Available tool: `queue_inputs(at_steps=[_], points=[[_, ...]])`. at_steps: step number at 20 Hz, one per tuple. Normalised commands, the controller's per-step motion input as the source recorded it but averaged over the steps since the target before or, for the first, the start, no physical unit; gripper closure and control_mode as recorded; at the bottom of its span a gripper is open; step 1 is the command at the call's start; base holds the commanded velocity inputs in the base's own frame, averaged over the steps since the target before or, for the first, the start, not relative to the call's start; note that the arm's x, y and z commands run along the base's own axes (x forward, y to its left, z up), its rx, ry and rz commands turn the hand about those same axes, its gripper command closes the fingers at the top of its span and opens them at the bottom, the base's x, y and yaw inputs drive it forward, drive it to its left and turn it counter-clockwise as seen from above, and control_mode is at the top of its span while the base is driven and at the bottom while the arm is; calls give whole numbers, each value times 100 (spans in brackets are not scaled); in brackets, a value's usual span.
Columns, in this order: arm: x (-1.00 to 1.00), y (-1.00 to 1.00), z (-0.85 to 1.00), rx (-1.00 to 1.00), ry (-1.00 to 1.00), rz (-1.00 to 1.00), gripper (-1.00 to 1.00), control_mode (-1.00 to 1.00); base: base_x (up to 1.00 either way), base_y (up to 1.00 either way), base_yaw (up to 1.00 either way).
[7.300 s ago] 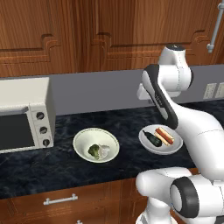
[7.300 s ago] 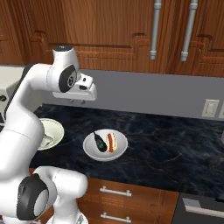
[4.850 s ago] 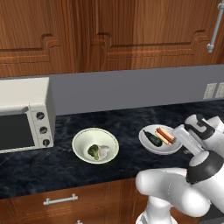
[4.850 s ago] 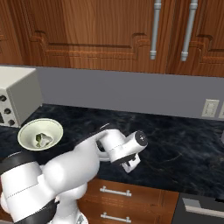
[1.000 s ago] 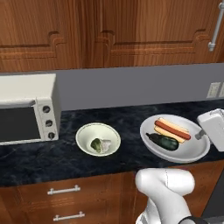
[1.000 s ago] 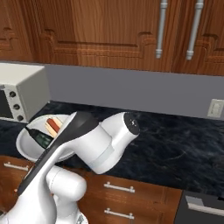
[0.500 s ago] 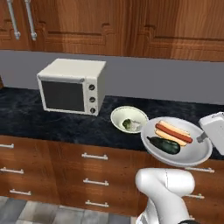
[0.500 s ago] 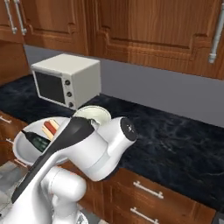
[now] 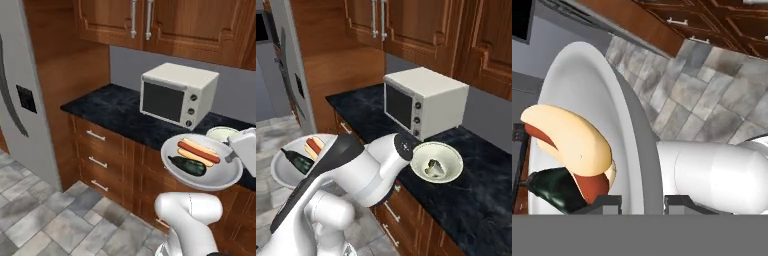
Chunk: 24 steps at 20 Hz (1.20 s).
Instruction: Place the bowl containing the hot dog and eggplant in the microwave. Close the microwave door and press the start button to microwave the meal.
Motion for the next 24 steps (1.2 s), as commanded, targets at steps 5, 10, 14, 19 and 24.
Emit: queue_inputs(at_steps=[5,10,14,19,24], points=[[0,0,0,0,0,0,100,100,38,96,55],[0,0,0,0,0,0,100,100,85,100,36],[0,0,0,0,0,0,100,100,95,100,5],[0,0,0,0,0,0,100,100,85,100,-20],[0,0,0,0,0,0,100,100,67,100,-38]])
